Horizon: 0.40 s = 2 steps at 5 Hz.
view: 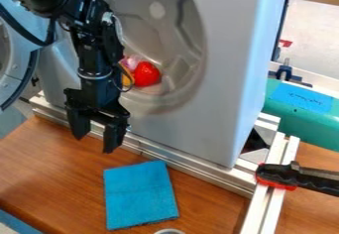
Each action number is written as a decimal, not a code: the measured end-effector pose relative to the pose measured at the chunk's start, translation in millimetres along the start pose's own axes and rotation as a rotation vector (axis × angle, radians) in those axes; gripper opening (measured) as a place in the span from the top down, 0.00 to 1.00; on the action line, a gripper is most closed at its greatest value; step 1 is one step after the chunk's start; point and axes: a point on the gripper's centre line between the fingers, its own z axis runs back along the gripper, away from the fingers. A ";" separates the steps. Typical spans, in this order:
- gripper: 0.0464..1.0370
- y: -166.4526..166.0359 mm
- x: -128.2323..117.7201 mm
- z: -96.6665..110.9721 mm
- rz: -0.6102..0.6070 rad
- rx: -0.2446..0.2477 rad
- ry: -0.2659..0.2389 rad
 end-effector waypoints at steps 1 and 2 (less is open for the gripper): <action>0.04 -1.0 -2.4 -7.0 -0.005 -0.004 0.021; 0.04 7.1 17.8 -6.4 -0.064 0.049 -0.111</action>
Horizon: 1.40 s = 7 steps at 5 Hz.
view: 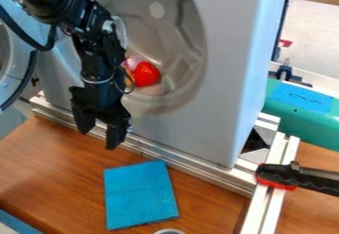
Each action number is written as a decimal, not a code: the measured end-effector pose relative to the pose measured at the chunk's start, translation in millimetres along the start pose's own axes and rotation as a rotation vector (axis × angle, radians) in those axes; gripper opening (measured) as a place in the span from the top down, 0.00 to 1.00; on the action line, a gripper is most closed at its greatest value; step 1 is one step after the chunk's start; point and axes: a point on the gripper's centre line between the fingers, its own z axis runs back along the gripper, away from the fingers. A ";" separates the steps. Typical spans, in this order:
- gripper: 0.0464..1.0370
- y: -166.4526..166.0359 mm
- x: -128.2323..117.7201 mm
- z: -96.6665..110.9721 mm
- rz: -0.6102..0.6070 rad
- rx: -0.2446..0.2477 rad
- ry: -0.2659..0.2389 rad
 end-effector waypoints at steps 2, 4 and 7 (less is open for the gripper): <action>0.04 35.5 30.7 12.8 0.046 0.107 -0.165; 0.04 48.7 59.7 46.4 0.053 0.141 -0.286; 0.04 60.8 76.7 48.4 0.079 0.157 -0.345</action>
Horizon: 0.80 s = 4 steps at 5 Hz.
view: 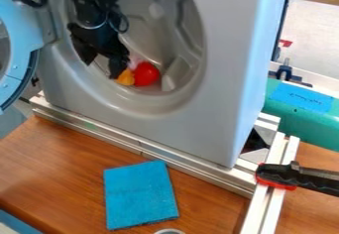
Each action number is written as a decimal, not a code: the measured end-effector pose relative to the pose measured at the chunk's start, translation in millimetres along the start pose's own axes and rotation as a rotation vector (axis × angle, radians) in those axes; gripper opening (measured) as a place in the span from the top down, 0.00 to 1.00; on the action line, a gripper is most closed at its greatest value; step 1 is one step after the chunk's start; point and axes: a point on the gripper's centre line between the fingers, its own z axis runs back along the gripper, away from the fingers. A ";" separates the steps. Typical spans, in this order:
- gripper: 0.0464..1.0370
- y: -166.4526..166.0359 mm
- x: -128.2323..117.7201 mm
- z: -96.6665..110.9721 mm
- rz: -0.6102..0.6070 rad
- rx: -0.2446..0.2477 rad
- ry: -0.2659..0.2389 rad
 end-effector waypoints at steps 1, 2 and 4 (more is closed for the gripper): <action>0.04 1.8 7.3 -12.6 0.005 0.002 0.011; 0.04 -1.6 13.2 -26.2 0.017 -0.035 0.034; 0.33 4.5 12.8 -31.6 0.074 -0.069 0.041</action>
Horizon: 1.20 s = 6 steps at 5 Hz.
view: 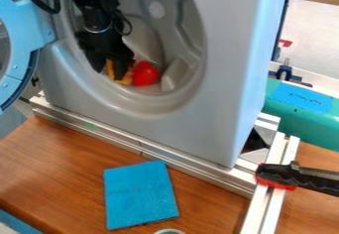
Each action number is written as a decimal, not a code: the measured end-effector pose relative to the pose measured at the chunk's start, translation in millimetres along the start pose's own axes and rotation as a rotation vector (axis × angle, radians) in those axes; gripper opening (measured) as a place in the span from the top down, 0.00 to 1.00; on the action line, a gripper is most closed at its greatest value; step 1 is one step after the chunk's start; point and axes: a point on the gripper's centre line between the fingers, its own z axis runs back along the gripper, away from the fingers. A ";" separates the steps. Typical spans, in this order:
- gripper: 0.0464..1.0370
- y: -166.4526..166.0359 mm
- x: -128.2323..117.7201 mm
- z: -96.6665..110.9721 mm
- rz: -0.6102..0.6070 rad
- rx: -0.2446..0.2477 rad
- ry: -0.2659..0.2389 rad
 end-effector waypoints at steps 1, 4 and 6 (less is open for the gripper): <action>0.55 5.9 -5.4 -0.8 0.023 0.001 0.017; 0.78 19.7 -32.3 23.4 0.125 0.015 0.036; 0.78 30.8 -105.7 59.0 0.157 0.059 0.305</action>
